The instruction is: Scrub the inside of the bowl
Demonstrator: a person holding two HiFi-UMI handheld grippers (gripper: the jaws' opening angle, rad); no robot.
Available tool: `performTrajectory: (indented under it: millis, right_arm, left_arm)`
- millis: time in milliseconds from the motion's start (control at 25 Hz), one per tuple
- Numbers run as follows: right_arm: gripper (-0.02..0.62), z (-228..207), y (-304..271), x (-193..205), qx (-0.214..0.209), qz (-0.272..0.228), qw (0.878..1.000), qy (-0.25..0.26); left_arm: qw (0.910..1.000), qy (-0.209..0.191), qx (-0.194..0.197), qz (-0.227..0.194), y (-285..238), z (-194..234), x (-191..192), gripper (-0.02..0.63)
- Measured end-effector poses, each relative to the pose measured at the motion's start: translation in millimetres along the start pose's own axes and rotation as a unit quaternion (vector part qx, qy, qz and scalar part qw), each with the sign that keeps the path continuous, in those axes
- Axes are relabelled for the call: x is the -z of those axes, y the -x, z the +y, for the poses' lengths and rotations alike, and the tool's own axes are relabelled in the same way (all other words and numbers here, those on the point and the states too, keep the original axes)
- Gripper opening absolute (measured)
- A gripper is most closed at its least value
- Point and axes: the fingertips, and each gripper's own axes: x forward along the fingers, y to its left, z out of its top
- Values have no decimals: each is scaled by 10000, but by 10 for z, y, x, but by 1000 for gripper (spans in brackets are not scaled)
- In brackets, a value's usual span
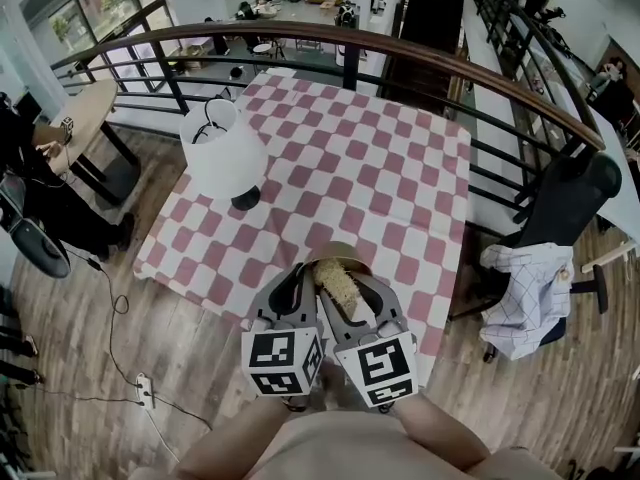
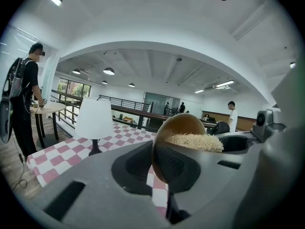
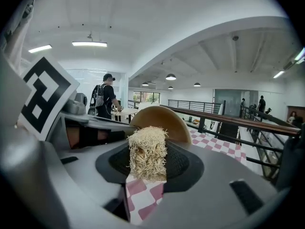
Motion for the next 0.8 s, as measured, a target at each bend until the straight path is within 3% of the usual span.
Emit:
performTrajectory:
  millis: [320,520,800]
  right_arm:
    - [155,51,-49,-141,-230,-297,9986,-372]
    - [155,45,-30,-147,-105,-520,9971,-539]
    - [155,-89,35,16,204,-265,9992,-238]
  left_arm:
    - [10000,-71,-30,61,61,87,68,21]
    - [9994,264,56,204,88,124,167,21]
    - [9996,139,-28,225,127,224,133,28]
